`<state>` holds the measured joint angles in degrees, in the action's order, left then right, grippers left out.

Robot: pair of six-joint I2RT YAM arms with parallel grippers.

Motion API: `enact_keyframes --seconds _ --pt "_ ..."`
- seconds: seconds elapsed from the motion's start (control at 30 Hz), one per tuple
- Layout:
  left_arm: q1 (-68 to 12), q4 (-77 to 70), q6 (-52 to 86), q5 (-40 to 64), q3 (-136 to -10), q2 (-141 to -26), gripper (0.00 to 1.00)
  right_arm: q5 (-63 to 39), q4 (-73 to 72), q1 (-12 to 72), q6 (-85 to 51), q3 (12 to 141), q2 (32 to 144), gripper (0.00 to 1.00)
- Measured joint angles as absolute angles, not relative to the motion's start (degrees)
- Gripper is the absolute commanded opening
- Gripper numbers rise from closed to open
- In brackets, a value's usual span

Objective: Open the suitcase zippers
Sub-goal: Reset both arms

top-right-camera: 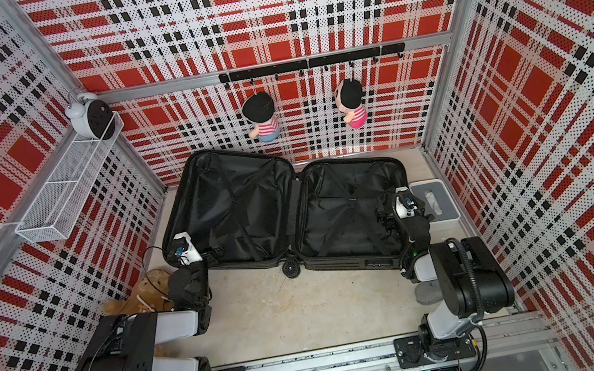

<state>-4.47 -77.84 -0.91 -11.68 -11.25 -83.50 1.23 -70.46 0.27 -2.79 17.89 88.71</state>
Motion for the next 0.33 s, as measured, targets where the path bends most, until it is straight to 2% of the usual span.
enact_keyframes --seconds 0.33 --pt "-4.05 -82.13 -1.76 -9.26 -10.85 -84.23 0.98 1.15 -69.91 0.27 -2.81 17.96 88.71 1.0"
